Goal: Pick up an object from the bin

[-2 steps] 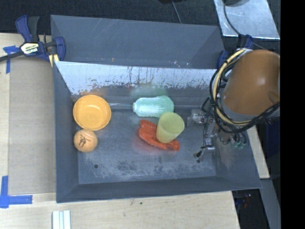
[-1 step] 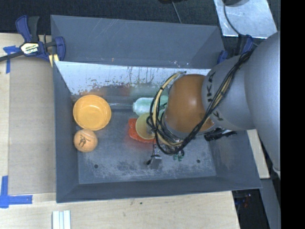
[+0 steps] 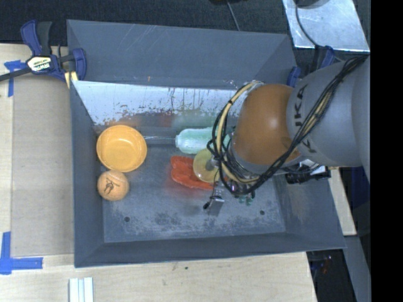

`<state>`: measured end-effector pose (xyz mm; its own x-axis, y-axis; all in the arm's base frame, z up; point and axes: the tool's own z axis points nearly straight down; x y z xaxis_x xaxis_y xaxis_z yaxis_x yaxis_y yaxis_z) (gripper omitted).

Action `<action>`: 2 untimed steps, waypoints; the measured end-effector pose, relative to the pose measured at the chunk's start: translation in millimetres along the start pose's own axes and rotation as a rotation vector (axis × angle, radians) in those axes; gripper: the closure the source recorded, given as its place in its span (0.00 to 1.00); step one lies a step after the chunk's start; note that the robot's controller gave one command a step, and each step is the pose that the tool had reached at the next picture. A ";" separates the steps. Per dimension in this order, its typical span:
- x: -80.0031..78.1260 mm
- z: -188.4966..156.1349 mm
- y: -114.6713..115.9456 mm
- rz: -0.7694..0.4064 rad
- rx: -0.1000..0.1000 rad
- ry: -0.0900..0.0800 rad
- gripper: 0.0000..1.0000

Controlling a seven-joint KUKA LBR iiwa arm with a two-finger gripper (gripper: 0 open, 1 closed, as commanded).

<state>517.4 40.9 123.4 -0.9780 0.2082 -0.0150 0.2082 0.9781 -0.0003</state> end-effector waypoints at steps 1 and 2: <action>0.1 45.8 11.2 -0.101 -0.002 0.000 0.00; -0.1 52.0 65.1 -0.030 -0.004 -0.010 0.00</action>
Offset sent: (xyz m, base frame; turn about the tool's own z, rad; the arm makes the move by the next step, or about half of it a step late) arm 0.0126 0.0633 -0.0534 -0.0282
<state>531.8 104.4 71.4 -0.9835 0.1790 -0.0246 0.1790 0.9838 0.0027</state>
